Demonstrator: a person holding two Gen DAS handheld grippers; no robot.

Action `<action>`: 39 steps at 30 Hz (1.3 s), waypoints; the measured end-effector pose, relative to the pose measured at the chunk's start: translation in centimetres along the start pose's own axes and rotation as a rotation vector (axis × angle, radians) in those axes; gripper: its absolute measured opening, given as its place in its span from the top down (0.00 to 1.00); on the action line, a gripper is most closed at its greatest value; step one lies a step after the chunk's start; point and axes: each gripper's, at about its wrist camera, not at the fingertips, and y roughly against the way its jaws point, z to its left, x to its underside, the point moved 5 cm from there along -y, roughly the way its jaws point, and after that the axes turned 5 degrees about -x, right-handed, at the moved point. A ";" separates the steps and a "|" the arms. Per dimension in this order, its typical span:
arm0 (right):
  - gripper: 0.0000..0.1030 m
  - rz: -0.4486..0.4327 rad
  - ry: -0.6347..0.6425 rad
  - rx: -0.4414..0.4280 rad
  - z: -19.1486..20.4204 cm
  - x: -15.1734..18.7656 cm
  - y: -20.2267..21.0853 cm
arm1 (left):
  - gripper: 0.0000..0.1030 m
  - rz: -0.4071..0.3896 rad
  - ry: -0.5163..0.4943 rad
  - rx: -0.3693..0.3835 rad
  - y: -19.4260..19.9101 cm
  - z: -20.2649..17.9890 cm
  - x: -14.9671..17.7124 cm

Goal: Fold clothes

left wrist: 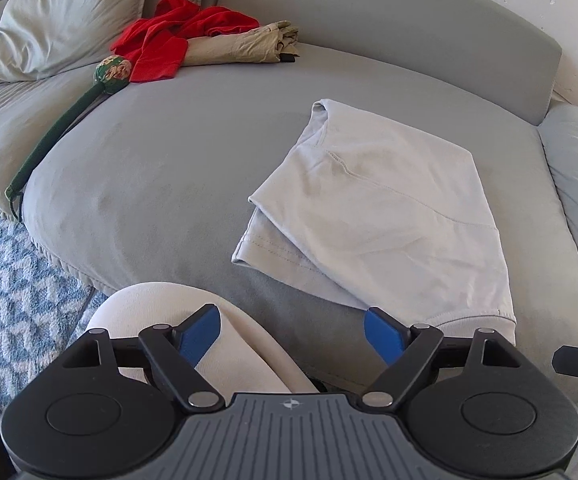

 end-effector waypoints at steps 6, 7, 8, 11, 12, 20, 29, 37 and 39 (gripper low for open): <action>0.16 0.001 -0.020 -0.005 -0.5 0.1 -0.2 | 0.19 0.006 0.017 0.012 -0.4 0.5 -0.5; 0.16 0.000 -0.022 -0.006 -0.5 0.1 -0.2 | 0.19 0.002 0.033 0.024 -0.6 0.9 -0.7; 0.16 -0.002 -0.030 -0.010 -0.7 0.0 -0.2 | 0.19 -0.006 0.059 0.044 -0.7 1.5 -1.1; 0.16 -0.007 -0.057 -0.025 -1.1 -0.2 -0.4 | 0.20 -0.007 0.146 0.043 -1.8 4.0 -2.4; 0.16 -0.009 -0.066 -0.031 -1.3 -0.2 -0.5 | 0.21 -0.006 0.172 0.041 -2.2 4.8 -3.0; 0.16 -0.021 -0.150 -0.067 -2.4 -0.8 -1.3 | 0.22 0.057 0.291 0.315 -6.9 6.7 -6.7; 0.16 -0.047 -0.214 -0.079 -3.4 -1.2 -1.3 | 0.27 0.231 0.169 0.549 -9.3 4.1 -7.2; 0.21 -0.084 -0.244 -0.200 -4.2 -3.7 -2.2 | 0.26 0.272 0.131 0.591 -10.8 3.1 -8.3; 0.28 -0.083 -0.283 -0.269 -4.7 -5.1 -3.5 | 0.27 0.259 0.142 0.593 -11.2 2.9 -9.0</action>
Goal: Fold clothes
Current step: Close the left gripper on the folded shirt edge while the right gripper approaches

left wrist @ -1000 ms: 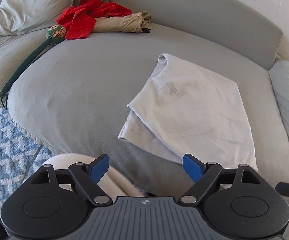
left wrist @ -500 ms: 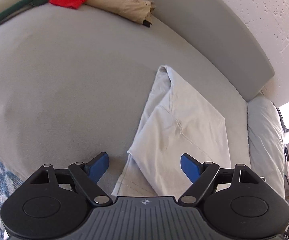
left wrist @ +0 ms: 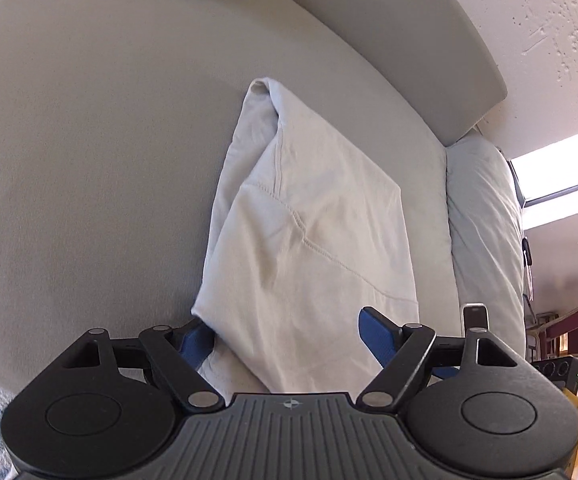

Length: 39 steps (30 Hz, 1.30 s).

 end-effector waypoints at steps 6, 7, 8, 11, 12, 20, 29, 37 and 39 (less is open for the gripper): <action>0.39 -0.034 -0.146 -0.077 -2.1 -4.5 -4.0 | 0.27 0.018 -0.019 0.026 -2.8 -0.6 -2.3; 0.39 -0.037 -0.154 -0.077 -2.1 -5.3 -4.7 | 0.26 0.021 -0.018 0.037 -3.2 -0.7 -2.7; 0.39 -0.040 -0.162 -0.078 -2.1 -6.1 -5.4 | 0.26 0.024 -0.017 0.047 -3.7 -0.7 -3.2; 0.41 -0.044 -0.165 -0.060 -2.0 -8.3 -7.6 | 0.25 0.030 0.006 0.082 -4.9 -0.6 -4.2; 0.44 -0.049 -0.165 -0.056 -2.0 -9.0 -8.4 | 0.25 0.029 0.014 0.096 -5.1 -0.5 -4.5; 0.60 -0.128 -0.162 -0.082 -2.4 -12.5 -12.6 | 0.24 -0.005 0.027 0.137 -6.1 -0.9 -5.4; 0.96 -0.191 0.040 0.119 0.6 -12.5 -11.7 | 0.90 -0.149 -0.148 -0.135 -3.1 -5.5 -3.8; 0.97 -0.352 0.301 0.116 8.7 -7.5 -1.4 | 0.91 -0.386 -0.441 -0.149 5.2 -12.5 3.3; 0.99 -0.425 0.347 0.095 9.8 -5.8 2.5 | 0.91 -0.408 -0.500 -0.113 6.5 -14.2 5.1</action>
